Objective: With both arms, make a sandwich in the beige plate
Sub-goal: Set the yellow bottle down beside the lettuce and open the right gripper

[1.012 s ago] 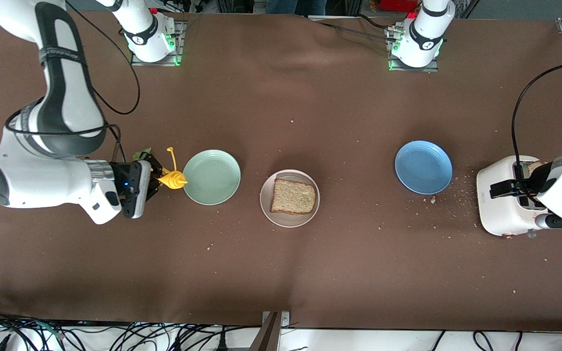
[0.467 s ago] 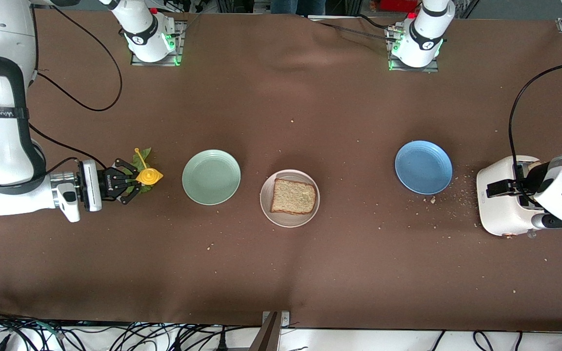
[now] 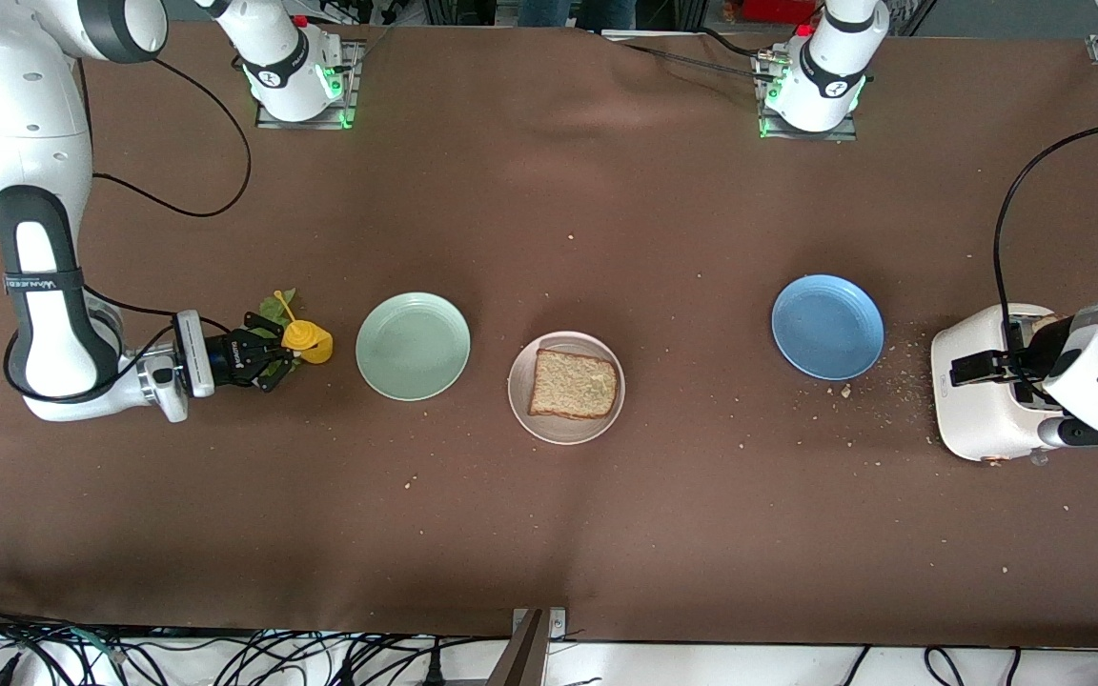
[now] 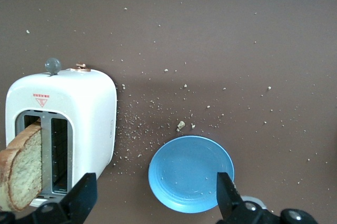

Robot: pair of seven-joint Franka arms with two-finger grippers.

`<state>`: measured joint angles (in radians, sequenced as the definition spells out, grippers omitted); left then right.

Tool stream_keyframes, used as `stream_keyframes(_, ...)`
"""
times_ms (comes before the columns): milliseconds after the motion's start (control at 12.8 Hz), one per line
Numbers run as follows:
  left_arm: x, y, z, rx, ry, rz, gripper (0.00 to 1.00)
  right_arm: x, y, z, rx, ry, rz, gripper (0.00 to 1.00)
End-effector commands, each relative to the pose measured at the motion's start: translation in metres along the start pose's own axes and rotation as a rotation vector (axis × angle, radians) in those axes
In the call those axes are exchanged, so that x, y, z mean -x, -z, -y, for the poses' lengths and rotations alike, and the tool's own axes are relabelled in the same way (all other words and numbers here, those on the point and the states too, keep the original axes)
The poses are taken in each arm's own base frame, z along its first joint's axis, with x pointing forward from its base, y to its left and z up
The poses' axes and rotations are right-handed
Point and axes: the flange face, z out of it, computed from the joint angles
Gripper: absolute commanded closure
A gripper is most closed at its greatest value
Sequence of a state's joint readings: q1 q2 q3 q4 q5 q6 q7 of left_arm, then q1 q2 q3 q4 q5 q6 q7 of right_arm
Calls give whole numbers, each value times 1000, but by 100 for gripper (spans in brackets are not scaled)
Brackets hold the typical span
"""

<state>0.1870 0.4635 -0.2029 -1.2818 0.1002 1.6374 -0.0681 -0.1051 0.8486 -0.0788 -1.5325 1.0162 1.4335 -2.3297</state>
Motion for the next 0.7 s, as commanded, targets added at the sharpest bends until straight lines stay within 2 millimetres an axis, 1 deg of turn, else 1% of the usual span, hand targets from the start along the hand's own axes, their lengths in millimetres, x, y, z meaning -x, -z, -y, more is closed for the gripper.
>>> stream_keyframes(0,4,3,1,25,-16,6,0,1,0,1,2,51,-57,92)
stream_keyframes(156,4,3,0,23,-18,5,0,17,-9,0,21,102,-98,94)
stream_keyframes(234,4,3,0,23,-18,5,0,21,-12,-1,31,112,-111,94)
stream_keyframes(311,4,3,0,23,-18,5,0,25,-14,-1,29,106,-114,92)
stream_keyframes(467,4,3,0,23,-18,4,0,23,-13,-1,20,93,-115,0)
stream_keyframes(545,4,3,-1,25,-19,4,0,18,-12,-1,10,90,-115,0)
stream_keyframes(623,4,3,0,24,-16,4,0,18,-10,-1,8,57,-109,0)
